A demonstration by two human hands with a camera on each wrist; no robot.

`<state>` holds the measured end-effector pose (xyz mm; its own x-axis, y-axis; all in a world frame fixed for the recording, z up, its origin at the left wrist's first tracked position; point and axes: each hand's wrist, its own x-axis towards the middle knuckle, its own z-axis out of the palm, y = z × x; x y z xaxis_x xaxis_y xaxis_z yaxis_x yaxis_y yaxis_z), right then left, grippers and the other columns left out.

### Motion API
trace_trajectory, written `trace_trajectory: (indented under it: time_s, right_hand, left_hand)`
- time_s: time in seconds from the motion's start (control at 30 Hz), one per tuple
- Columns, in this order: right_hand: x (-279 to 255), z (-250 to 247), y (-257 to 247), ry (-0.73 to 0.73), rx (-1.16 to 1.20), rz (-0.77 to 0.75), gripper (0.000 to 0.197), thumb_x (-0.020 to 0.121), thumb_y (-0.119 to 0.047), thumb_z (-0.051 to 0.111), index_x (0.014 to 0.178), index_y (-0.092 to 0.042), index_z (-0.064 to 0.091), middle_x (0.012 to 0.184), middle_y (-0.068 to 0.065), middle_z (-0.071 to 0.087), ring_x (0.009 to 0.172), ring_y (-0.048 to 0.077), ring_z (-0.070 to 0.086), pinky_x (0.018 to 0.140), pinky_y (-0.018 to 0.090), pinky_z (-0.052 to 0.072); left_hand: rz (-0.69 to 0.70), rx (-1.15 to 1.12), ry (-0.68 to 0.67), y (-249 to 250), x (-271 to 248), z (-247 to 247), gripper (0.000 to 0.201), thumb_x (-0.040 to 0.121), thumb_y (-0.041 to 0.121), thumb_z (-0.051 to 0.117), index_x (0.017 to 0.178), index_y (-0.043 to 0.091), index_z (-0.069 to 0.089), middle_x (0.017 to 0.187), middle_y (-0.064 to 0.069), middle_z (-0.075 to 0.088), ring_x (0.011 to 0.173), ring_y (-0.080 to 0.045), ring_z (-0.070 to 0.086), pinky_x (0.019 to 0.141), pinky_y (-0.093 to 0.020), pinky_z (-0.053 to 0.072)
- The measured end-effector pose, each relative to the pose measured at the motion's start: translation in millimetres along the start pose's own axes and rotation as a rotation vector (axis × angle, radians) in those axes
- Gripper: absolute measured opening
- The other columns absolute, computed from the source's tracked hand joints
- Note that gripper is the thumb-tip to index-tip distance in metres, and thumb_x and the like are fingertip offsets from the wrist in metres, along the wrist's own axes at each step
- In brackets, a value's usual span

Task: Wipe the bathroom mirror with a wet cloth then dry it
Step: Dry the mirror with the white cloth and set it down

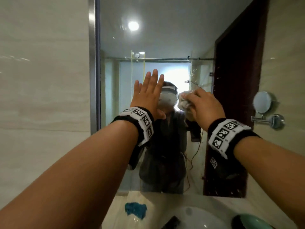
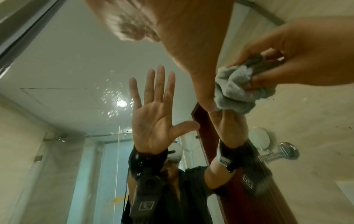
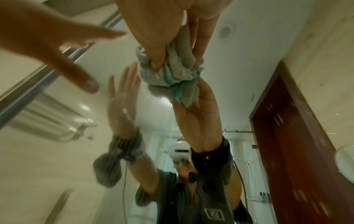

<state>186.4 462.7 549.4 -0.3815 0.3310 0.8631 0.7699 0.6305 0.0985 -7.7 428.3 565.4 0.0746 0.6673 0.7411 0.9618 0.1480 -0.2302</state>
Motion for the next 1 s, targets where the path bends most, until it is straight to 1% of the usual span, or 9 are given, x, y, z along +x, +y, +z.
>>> trace_trajectory:
  time_s: [0.13,0.23,0.3,0.47,0.57,0.63,0.77,0.9,1.0]
  right_hand:
    - [29,-12,7,0.075,0.014,0.046,0.038,0.084,-0.014,0.060,0.121,-0.022,0.058,0.106,0.006,0.051,0.098,0.030,0.050,0.083,0.038,0.045]
    - [24,-3,2,0.129,0.004,0.059,0.038,0.086,-0.012,0.060,0.123,-0.024,0.057,0.114,0.004,0.051,0.102,0.030,0.048,0.083,0.037,0.045]
    - [15,5,-5,0.077,-0.020,0.014,0.042,0.085,-0.012,0.062,0.125,-0.024,0.055,0.118,0.004,0.051,0.102,0.030,0.049,0.080,0.040,0.049]
    - [-10,27,-19,-0.033,-0.135,-0.257,0.061,0.054,-0.006,0.084,0.109,-0.023,0.065,0.098,0.003,0.062,0.079,0.025,0.060,0.055,0.035,0.054]
    - [14,5,-15,-0.084,-0.119,-0.187,0.050,0.075,-0.012,0.072,0.119,-0.029,0.057,0.110,0.000,0.055,0.095,0.025,0.055,0.071,0.037,0.053]
    - [45,-15,-1,0.012,-0.133,-0.052,0.039,0.085,-0.013,0.059,0.120,-0.028,0.053,0.117,0.002,0.049,0.103,0.028,0.051,0.081,0.037,0.048]
    - [82,-46,16,0.189,-0.095,0.171,0.039,0.085,-0.010,0.053,0.122,-0.020,0.053,0.122,0.011,0.045,0.103,0.034,0.048,0.080,0.035,0.041]
    - [62,-25,9,0.144,-0.178,0.107,0.050,0.081,-0.009,0.059,0.128,-0.023,0.047,0.131,0.010,0.041,0.111,0.033,0.044,0.082,0.037,0.046]
    - [35,3,-1,0.033,-0.258,-0.022,0.064,0.074,-0.013,0.071,0.132,-0.024,0.046,0.131,0.010,0.045,0.104,0.032,0.049,0.076,0.037,0.051]
  left_hand:
    - [-0.059,-0.033,0.032,-1,27,-10,0.131,0.070,0.053,0.077,0.146,0.014,-0.023,0.154,-0.009,-0.028,0.143,-0.027,-0.021,0.112,-0.046,-0.008]
    - [-0.076,-0.104,-0.020,-4,39,-7,0.144,0.056,0.057,0.083,0.147,0.013,-0.021,0.154,-0.007,-0.028,0.144,-0.026,-0.019,0.115,-0.046,-0.002]
    - [-0.078,-0.129,-0.026,-4,42,-5,0.147,0.053,0.060,0.083,0.147,0.014,-0.021,0.154,-0.005,-0.028,0.143,-0.024,-0.019,0.115,-0.045,-0.002]
    - [-0.085,-0.145,0.029,-1,41,-3,0.142,0.056,0.058,0.082,0.148,0.013,-0.017,0.156,-0.005,-0.023,0.144,-0.024,-0.016,0.117,-0.046,0.003]
    - [-0.086,-0.135,0.017,-1,41,-4,0.145,0.054,0.057,0.083,0.148,0.014,-0.018,0.156,-0.004,-0.023,0.145,-0.024,-0.016,0.117,-0.046,0.003]
    - [-0.087,-0.137,0.005,-1,41,-5,0.145,0.053,0.056,0.084,0.148,0.014,-0.018,0.156,-0.004,-0.023,0.145,-0.024,-0.016,0.117,-0.046,0.005]
    - [-0.098,-0.128,-0.015,0,39,-7,0.145,0.054,0.055,0.084,0.147,0.015,-0.020,0.155,-0.003,-0.025,0.144,-0.024,-0.018,0.118,-0.047,0.005]
    - [-0.109,-0.129,-0.025,0,40,-7,0.147,0.053,0.056,0.085,0.147,0.015,-0.021,0.154,-0.003,-0.027,0.143,-0.024,-0.020,0.118,-0.048,0.005]
    - [-0.110,-0.133,-0.037,2,37,-9,0.147,0.053,0.055,0.084,0.146,0.015,-0.023,0.154,-0.003,-0.028,0.143,-0.023,-0.021,0.118,-0.047,0.002]
